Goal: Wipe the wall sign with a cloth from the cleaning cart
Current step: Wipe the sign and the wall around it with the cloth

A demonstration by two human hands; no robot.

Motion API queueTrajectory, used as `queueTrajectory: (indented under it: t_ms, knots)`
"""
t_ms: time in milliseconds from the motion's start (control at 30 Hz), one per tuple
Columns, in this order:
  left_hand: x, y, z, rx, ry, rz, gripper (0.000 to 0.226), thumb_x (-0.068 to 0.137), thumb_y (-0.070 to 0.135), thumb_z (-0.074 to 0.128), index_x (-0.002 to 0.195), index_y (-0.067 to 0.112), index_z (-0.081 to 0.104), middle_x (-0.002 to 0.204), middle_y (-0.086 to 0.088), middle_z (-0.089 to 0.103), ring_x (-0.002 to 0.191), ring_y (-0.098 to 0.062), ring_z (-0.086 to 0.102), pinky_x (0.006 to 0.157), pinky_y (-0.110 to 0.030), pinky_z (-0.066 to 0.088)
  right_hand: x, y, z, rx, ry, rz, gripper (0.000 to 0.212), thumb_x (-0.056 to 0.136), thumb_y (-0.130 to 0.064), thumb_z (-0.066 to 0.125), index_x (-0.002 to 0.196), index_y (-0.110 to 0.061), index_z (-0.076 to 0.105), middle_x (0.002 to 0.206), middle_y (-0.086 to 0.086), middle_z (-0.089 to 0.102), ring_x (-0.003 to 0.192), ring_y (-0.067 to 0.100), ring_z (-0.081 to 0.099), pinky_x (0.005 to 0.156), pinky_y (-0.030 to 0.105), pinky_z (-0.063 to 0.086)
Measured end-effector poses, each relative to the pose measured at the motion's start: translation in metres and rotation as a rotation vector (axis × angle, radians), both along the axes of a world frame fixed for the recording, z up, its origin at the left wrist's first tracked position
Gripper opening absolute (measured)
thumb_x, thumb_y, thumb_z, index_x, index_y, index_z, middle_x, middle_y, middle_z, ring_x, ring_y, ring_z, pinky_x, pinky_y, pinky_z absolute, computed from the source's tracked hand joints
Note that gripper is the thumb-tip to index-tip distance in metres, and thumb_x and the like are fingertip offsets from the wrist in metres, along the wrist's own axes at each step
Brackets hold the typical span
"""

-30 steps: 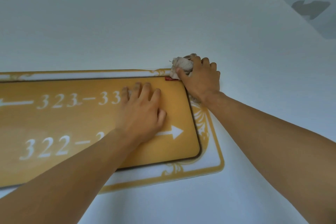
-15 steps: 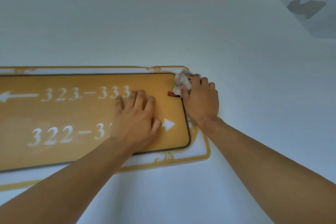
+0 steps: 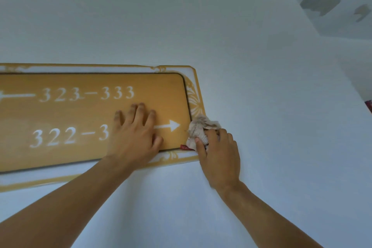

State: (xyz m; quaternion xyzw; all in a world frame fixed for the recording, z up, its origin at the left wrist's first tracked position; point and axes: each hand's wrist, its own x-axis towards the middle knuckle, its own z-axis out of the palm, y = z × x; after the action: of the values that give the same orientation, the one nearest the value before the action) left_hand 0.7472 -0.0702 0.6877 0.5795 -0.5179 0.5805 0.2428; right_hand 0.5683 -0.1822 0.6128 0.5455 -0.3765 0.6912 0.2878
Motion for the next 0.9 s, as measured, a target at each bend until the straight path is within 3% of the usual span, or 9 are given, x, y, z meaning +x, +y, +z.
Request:
queueTrajectory:
  t_ms: [200,400,600,733,900]
  knots:
    - [0.004,0.009,-0.013,0.040,0.004,0.029,0.070,0.082,0.044,0.032,0.140,0.008,0.049,0.150,-0.023,0.041,0.141,-0.040,0.035,0.110,-0.063,0.031,-0.004,0.010,-0.030,0.069,0.018,0.052,0.028,0.088,-0.036,0.070,0.106,-0.015,0.066,0.100,0.010,0.062,0.085,0.027,0.059,0.072,0.040,0.053]
    - [0.002,0.018,-0.021,0.079,-0.011,0.075,0.066,0.082,0.043,0.035,0.135,0.007,0.052,0.143,-0.023,0.047,0.133,-0.040,0.043,0.103,-0.057,0.037,-0.024,0.019,-0.052,0.206,-0.013,0.316,0.034,0.089,-0.052,0.052,0.115,-0.030,0.053,0.104,-0.006,0.047,0.092,0.015,0.054,0.071,0.029,0.050]
    - [-0.004,0.023,-0.032,0.105,-0.040,0.059,0.067,0.082,0.042,0.032,0.132,0.004,0.054,0.135,-0.023,0.052,0.123,-0.041,0.049,0.100,-0.058,0.039,-0.044,0.022,-0.032,0.106,-0.185,0.285,0.042,0.090,-0.039,0.064,0.124,-0.015,0.055,0.120,0.009,0.052,0.108,0.025,0.051,0.092,0.041,0.047]
    - [-0.007,0.024,-0.038,0.107,-0.038,0.055,0.062,0.082,0.038,0.041,0.132,0.005,0.054,0.136,-0.023,0.051,0.124,-0.041,0.049,0.101,-0.058,0.038,-0.034,0.024,-0.012,0.205,-0.200,0.280,0.048,0.094,-0.043,0.059,0.133,-0.016,0.046,0.125,0.010,0.048,0.111,0.027,0.049,0.093,0.039,0.041]
    - [0.003,0.029,-0.050,0.121,-0.031,0.075,0.060,0.082,0.039,0.036,0.129,0.006,0.053,0.135,-0.021,0.051,0.126,-0.040,0.047,0.100,-0.055,0.040,-0.009,0.023,-0.022,0.303,-0.189,0.374,0.069,0.092,-0.045,0.061,0.148,-0.017,0.034,0.119,0.009,0.049,0.102,0.027,0.057,0.089,0.041,0.052]
